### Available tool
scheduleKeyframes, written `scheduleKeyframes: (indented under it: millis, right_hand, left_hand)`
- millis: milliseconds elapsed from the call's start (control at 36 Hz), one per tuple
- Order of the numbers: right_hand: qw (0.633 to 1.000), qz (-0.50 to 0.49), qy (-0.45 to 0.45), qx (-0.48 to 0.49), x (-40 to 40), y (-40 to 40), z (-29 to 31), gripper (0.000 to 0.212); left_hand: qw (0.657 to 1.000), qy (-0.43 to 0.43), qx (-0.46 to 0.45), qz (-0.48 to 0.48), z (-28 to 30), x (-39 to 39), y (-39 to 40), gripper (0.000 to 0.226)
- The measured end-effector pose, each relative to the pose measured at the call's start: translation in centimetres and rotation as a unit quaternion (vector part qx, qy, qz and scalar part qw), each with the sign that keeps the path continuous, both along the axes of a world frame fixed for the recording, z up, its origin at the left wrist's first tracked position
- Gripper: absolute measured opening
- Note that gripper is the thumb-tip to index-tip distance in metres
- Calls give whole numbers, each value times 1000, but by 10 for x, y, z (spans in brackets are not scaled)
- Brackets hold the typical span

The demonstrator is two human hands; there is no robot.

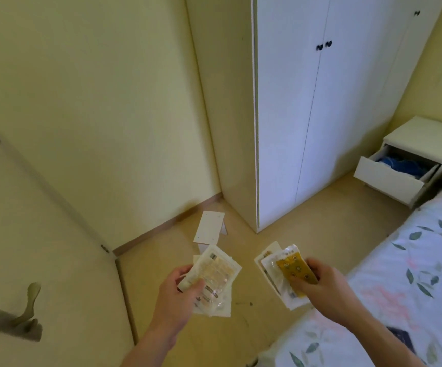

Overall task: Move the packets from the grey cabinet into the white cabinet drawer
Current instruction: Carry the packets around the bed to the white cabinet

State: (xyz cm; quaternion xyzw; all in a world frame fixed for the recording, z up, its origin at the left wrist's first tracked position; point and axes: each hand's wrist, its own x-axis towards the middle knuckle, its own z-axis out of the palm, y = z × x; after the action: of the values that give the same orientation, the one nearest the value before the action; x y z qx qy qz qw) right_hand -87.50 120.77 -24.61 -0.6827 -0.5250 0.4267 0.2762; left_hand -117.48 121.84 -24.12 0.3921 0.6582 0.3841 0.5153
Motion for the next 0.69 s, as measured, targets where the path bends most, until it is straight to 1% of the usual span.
scheduleKeyframes:
  millis: [111, 222, 333, 417, 556, 694]
  right_hand:
    - [1000, -11, -8, 5, -6, 62, -3, 17]
    - [999, -37, -21, 10, -14, 116, -11, 9]
    - [996, -84, -30, -3, -19, 167, -20, 13]
    - [991, -129, -39, -3, -19, 199, -22, 13]
    - [978, -205, -38, -3, -4, 233, -18, 7]
    - [952, -305, -22, -15, 33, 240, -14, 5]
  left_hand:
    - [999, -14, -23, -17, -12, -5, 70, 30]
    - [998, -25, -17, -51, -20, -7, 145, 31]
    - [995, -33, -15, -92, -24, -9, 223, 33]
    - [989, -30, -20, -141, -25, -3, 278, 32]
    - [974, 3, -24, -225, -25, 40, 363, 33]
    - [945, -28, -25, -325, -16, 111, 427, 30]
